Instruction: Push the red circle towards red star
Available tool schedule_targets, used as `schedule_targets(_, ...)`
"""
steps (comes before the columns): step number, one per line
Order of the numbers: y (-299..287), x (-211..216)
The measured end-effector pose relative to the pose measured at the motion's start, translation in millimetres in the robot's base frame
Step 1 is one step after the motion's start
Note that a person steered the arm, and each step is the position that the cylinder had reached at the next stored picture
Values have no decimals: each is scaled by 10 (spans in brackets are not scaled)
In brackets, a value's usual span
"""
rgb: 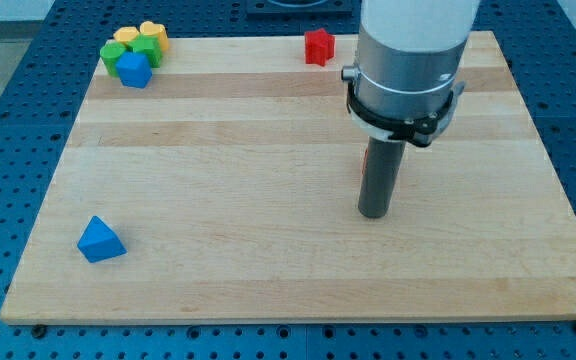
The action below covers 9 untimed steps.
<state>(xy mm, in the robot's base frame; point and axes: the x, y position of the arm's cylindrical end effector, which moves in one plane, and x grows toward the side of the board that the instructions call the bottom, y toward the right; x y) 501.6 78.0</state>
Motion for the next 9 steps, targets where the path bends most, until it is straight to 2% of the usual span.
schedule_targets(1, 94, -200)
schedule_targets(4, 172, -192)
schedule_targets(5, 190, -307)
schedule_targets(7, 182, -997)
schedule_targets(9, -322, -1581)
